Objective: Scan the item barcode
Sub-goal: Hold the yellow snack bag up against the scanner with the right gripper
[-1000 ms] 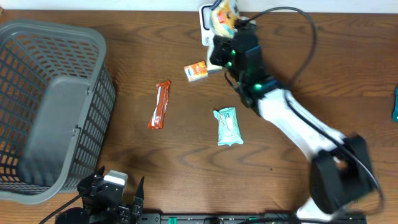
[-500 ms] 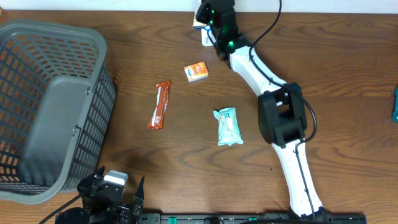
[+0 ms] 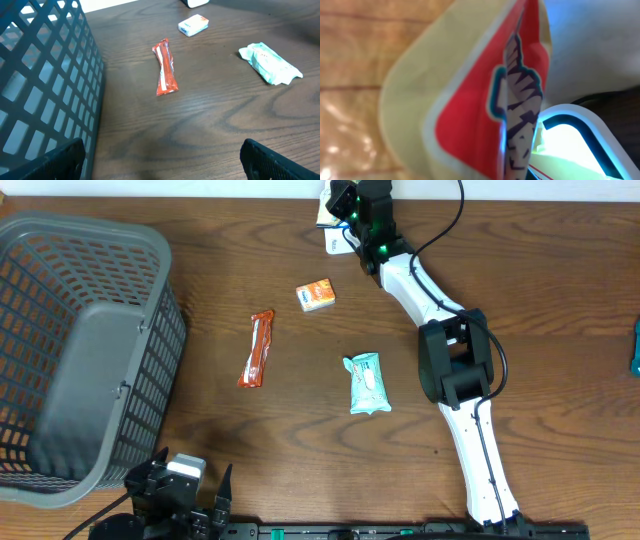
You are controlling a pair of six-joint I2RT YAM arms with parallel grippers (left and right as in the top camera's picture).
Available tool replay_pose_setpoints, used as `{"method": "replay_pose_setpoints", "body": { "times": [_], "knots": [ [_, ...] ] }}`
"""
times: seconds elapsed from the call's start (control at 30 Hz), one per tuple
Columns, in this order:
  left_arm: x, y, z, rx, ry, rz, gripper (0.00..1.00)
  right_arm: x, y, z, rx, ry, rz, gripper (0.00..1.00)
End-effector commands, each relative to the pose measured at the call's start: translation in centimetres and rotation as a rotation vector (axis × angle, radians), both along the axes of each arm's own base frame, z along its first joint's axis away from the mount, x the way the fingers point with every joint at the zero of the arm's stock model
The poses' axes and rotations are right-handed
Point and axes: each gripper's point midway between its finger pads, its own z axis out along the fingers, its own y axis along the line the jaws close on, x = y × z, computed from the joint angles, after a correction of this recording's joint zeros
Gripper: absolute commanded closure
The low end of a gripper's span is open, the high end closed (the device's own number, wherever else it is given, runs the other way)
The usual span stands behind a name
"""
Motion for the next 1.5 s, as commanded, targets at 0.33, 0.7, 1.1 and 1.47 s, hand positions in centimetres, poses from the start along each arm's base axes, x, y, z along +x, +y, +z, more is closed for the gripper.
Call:
{"method": "replay_pose_setpoints", "body": {
  "times": [0.33, 0.7, 1.1, 1.47],
  "knots": [
    [0.0, -0.1, 0.3, -0.001, -0.010, -0.008, 0.02, -1.3, 1.3, -2.4, 0.136, 0.183, 0.027, 0.99],
    [0.0, -0.1, 0.3, -0.001, -0.010, -0.008, 0.02, -0.8, 0.6, -2.4, 0.003, 0.115, -0.016, 0.93],
    [0.0, -0.1, 0.3, -0.001, -0.010, -0.008, 0.02, -2.9, 3.6, 6.9, -0.002, -0.031, 0.189, 0.99],
    [0.0, -0.1, 0.3, -0.001, -0.010, -0.008, 0.01, -2.6, 2.4, 10.1, -0.039, -0.191, 0.310, 0.99]
  ]
}}
